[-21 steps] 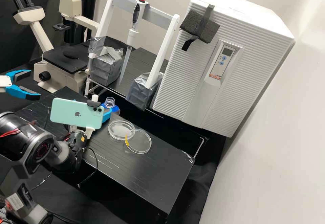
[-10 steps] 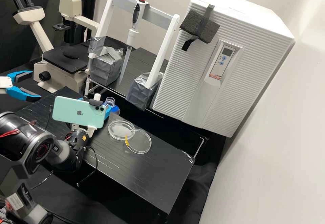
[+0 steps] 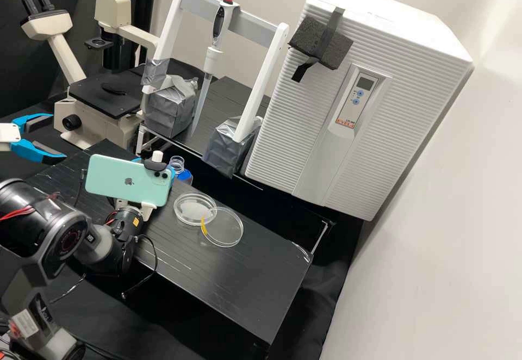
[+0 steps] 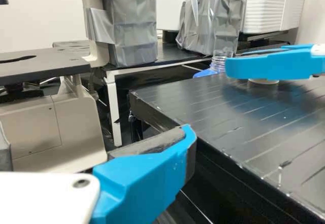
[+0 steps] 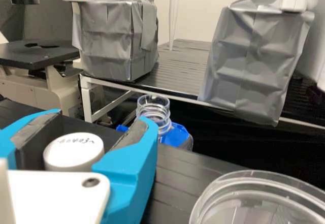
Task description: Close the bottle
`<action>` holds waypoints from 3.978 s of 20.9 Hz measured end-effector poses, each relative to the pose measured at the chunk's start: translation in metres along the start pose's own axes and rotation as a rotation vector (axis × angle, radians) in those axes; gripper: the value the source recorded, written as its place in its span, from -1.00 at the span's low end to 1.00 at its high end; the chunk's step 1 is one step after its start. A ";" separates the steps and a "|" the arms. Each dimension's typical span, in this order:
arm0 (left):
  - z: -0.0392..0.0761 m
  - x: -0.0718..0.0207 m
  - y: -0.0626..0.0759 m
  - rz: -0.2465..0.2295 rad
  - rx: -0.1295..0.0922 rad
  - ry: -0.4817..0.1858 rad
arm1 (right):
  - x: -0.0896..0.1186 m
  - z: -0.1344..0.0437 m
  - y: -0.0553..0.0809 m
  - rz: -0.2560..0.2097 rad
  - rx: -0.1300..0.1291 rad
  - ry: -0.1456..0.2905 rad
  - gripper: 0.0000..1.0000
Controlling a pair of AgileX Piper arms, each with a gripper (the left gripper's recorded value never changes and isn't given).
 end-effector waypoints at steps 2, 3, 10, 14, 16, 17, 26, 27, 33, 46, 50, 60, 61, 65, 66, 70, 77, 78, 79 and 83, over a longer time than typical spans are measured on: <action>0.000 0.0000 0.000 0.003 -0.002 0.005 | 0.000 0.001 0.000 0.006 0.006 -0.004 -1.00; -0.001 0.0000 0.000 0.005 -0.005 0.011 | 0.000 0.001 0.001 0.014 0.012 -0.008 -1.00; -0.001 0.0001 0.001 0.007 -0.006 0.014 | 0.001 0.003 0.002 0.027 0.023 -0.019 -1.00; -0.001 0.0001 0.001 0.007 -0.006 0.014 | 0.001 0.003 0.002 0.027 0.023 -0.019 -1.00; -0.001 0.0002 0.001 0.007 -0.007 0.012 | 0.001 0.003 0.002 0.029 0.024 -0.020 -1.00; 0.000 0.0006 0.000 0.006 -0.006 0.008 | 0.001 0.003 0.002 0.029 0.024 -0.020 -1.00; 0.001 0.0012 0.000 0.007 -0.008 0.007 | 0.000 -0.009 0.015 0.083 0.002 0.028 -1.00; 0.001 0.0015 0.000 0.009 -0.011 0.008 | 0.003 -0.011 0.018 0.100 0.005 0.033 -1.00; 0.001 0.0018 0.001 0.014 -0.014 0.017 | 0.031 -0.015 0.026 0.157 -0.026 0.022 -1.00; 0.002 0.0032 0.001 0.028 -0.030 0.037 | 0.078 -0.005 0.025 0.163 -0.097 -0.041 -1.00; 0.002 0.0032 0.001 0.028 -0.030 0.037 | 0.085 -0.004 0.027 0.166 -0.103 -0.039 -1.00; 0.002 0.0032 0.001 0.028 -0.030 0.037 | 0.092 0.001 0.024 0.164 -0.118 -0.050 -1.00; 0.002 0.0032 0.001 0.028 -0.030 0.037 | 0.093 0.002 0.024 0.163 -0.117 -0.051 -1.00; 0.002 0.0032 0.001 0.028 -0.030 0.037 | 0.093 0.005 0.025 0.165 -0.116 -0.063 -1.00; 0.002 0.0032 0.001 0.028 -0.030 0.037 | 0.093 0.005 0.025 0.165 -0.116 -0.063 -1.00; 0.003 0.0037 0.001 0.028 -0.009 0.034 | 0.093 0.005 0.025 0.166 -0.117 -0.062 -1.00; 0.003 0.0037 0.001 0.029 -0.010 0.036 | 0.089 -0.002 0.028 0.132 -0.062 -0.052 -1.00; 0.003 0.0037 0.001 0.029 -0.010 0.036 | 0.089 -0.003 0.028 0.126 -0.057 -0.049 -1.00; 0.003 0.0037 0.001 0.029 -0.010 0.036 | 0.089 -0.003 0.027 0.123 -0.055 -0.047 -1.00; 0.003 0.0039 0.001 0.029 -0.011 0.036 | 0.089 -0.003 0.027 0.118 -0.038 -0.049 -1.00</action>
